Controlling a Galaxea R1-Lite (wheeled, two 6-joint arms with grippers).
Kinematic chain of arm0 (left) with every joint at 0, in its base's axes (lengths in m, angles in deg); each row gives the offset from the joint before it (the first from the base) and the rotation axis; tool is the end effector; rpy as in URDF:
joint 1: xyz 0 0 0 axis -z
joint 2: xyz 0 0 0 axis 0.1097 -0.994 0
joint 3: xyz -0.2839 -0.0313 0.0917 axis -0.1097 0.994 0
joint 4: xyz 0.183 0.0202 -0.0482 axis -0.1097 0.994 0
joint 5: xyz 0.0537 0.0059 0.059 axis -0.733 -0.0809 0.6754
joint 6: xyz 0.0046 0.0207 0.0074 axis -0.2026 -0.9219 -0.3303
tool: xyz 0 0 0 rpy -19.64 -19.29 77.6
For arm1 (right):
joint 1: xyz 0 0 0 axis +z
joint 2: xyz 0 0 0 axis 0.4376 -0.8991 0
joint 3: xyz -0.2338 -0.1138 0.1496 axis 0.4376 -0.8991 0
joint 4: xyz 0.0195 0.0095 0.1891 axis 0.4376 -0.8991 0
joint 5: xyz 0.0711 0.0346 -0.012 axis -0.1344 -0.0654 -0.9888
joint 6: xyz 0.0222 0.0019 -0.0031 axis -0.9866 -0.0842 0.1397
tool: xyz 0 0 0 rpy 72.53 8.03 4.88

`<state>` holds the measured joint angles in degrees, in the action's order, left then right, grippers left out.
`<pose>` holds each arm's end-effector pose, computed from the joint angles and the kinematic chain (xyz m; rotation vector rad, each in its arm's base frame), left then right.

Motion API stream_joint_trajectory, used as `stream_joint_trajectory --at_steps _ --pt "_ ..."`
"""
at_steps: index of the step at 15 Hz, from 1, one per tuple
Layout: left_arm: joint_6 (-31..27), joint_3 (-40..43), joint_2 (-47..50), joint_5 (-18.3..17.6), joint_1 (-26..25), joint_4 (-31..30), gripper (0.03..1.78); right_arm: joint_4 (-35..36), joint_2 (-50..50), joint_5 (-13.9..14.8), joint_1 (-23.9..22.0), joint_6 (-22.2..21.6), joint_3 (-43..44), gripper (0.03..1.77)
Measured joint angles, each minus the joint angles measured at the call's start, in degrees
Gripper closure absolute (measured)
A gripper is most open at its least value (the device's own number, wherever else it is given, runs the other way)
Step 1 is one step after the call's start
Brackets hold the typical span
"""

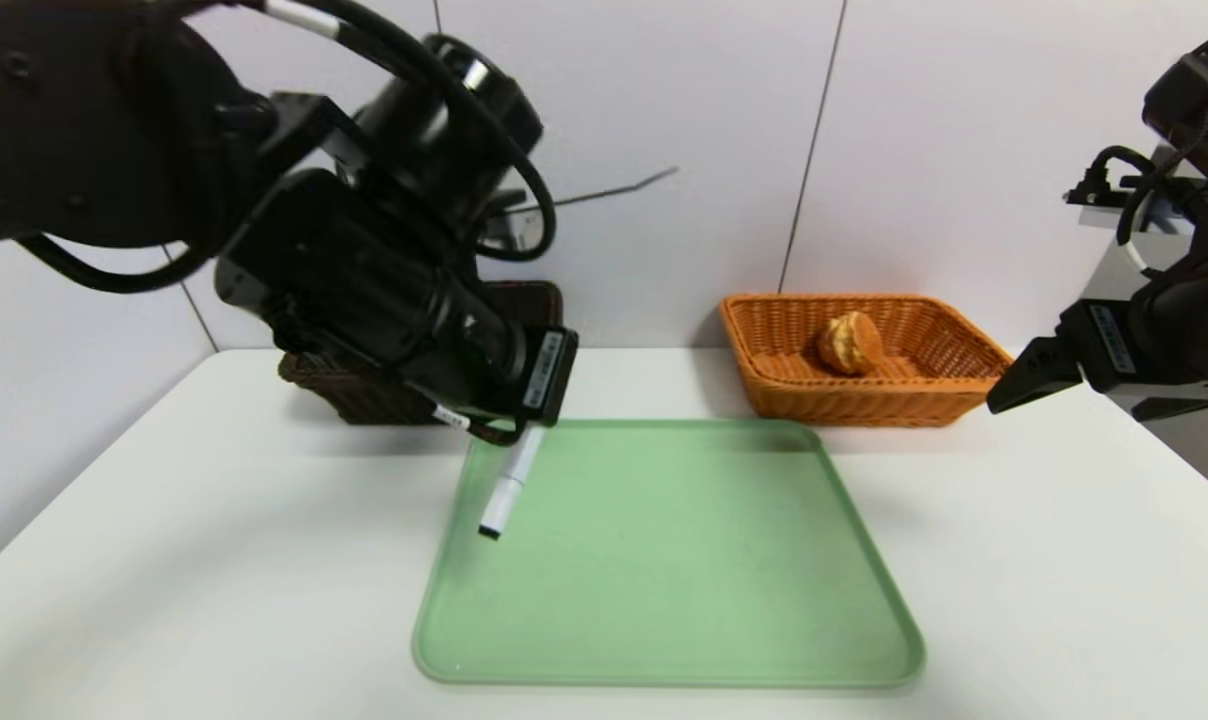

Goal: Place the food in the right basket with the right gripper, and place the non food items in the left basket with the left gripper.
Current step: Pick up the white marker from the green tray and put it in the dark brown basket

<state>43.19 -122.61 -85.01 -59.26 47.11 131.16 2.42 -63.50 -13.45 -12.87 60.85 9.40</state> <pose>0.2378 -0.2032 0.2929 0.0144 0.8386 -0.4735 0.2290 0.0502 0.3039 0.0469 1.0370 -0.0440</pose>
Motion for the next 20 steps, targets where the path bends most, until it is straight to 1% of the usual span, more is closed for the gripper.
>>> stream_joint_trajectory --at_steps 1,2,3,5,6,8,9,12,14,16,20 --pt "-0.4 -0.1 1.1 2.4 -1.5 -2.6 1.65 0.0 0.0 0.1 0.2 0.0 0.2 0.1" --pt "-0.9 -0.1 1.8 4.0 -3.4 -4.9 1.65 0.0 0.0 0.1 0.4 0.0 0.4 0.1" --pt "-1.4 0.0 2.2 4.7 -5.9 -7.6 1.65 0.0 0.0 0.1 0.5 -0.1 0.4 0.1" --pt "-1.9 0.7 2.2 5.1 -12.1 -13.7 1.65 0.0 -0.2 0.2 1.0 -0.1 0.5 0.1" --pt "-2.0 0.9 1.9 5.2 -15.1 -16.2 1.65 0.1 -0.3 0.8 1.1 -0.1 0.5 0.1" --pt "-2.0 1.0 0.9 5.1 -21.2 -20.5 1.65 0.1 -0.7 3.6 1.1 0.0 0.8 0.1" --pt "-2.0 1.1 0.3 4.8 -24.0 -21.8 1.65 0.1 -0.9 4.0 1.1 0.0 1.1 0.1" --pt "-2.2 1.3 -2.5 4.2 -31.2 -24.5 1.65 0.1 -1.5 4.1 1.3 0.0 2.0 0.1" --pt "-3.4 1.2 -4.8 4.0 -34.4 -28.5 1.65 0.1 -1.7 4.2 1.4 0.0 2.2 0.1" --pt "-6.1 1.0 -7.5 3.9 -36.7 -32.5 1.65 0.1 -1.8 4.2 1.4 0.0 2.3 0.1" --pt "-9.3 0.4 -11.8 4.0 -38.7 -37.5 1.65 0.1 -1.9 4.1 1.4 0.1 2.8 0.1"
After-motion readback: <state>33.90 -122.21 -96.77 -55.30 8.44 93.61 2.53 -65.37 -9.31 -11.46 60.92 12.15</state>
